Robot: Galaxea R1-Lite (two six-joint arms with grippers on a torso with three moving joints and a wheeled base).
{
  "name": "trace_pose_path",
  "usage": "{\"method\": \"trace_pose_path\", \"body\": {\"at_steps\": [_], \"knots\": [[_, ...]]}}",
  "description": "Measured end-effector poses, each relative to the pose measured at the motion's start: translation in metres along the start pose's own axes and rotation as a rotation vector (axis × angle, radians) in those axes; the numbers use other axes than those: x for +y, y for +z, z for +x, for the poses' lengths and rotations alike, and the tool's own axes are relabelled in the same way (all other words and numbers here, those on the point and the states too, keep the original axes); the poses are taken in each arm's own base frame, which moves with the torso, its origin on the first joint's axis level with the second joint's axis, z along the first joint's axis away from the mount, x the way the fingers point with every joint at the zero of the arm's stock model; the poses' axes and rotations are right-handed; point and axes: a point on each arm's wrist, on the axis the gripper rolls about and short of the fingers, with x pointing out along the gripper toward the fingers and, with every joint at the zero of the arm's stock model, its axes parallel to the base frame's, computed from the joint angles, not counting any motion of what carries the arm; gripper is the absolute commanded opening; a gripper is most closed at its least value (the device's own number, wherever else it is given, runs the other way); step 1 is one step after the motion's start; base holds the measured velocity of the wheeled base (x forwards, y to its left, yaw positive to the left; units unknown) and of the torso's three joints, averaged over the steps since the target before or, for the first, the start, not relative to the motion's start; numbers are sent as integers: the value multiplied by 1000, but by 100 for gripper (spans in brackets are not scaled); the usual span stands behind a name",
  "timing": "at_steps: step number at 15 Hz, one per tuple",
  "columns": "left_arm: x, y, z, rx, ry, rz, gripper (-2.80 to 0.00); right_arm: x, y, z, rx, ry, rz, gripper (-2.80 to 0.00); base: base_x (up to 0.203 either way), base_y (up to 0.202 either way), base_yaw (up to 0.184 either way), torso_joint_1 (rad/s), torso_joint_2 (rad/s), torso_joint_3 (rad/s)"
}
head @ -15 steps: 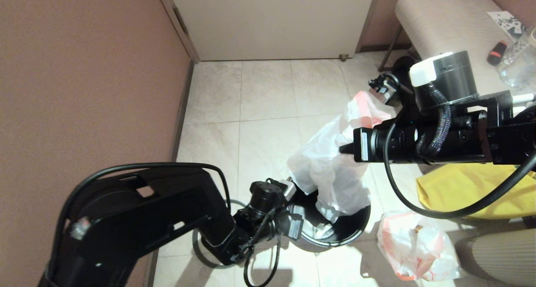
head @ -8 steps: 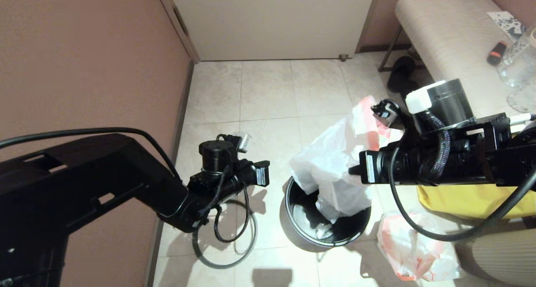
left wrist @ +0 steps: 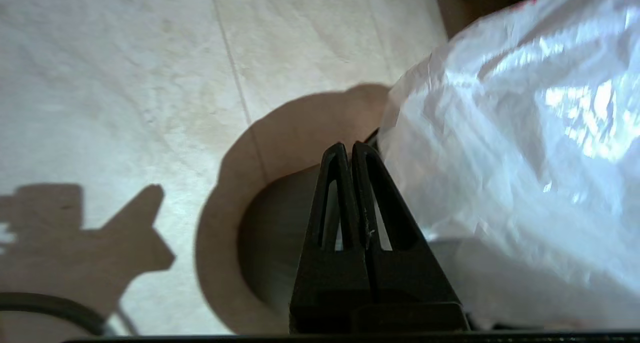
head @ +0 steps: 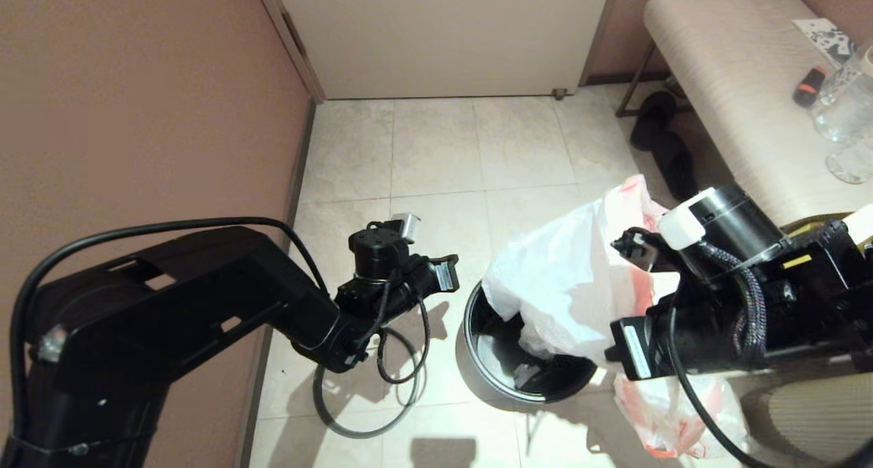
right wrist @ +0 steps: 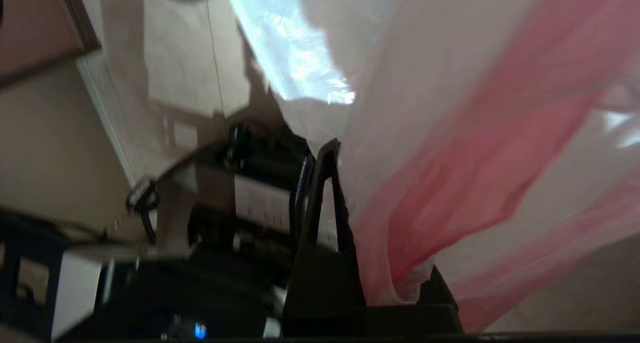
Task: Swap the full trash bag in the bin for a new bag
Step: Put the new garbage bag on the trash can
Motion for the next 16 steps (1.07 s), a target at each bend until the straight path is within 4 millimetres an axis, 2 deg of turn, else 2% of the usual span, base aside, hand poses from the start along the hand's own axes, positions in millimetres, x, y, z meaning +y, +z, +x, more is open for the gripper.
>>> {"method": "trace_pose_path", "body": {"at_steps": [3,6,11,14,16], "knots": [[-14,-4,-1,-12,-112,-102,-280,16,-20,-1,78,-16,-22,-280,0,0,0,0,0,0],[-17,-10,-5,15,-149,-115,-280,25,-27,14,133,-24,-38,-280,0,0,0,0,0,0],[-22,-8,-14,68,-279,-196,-280,32,-27,48,171,-37,-46,-280,0,0,0,0,0,0],[-27,3,0,52,-341,-183,-280,31,-25,56,182,-19,-39,-280,0,0,0,0,0,0],[-16,18,13,78,-407,-171,-280,21,-18,60,190,10,-62,-280,0,0,0,0,0,0]]}}
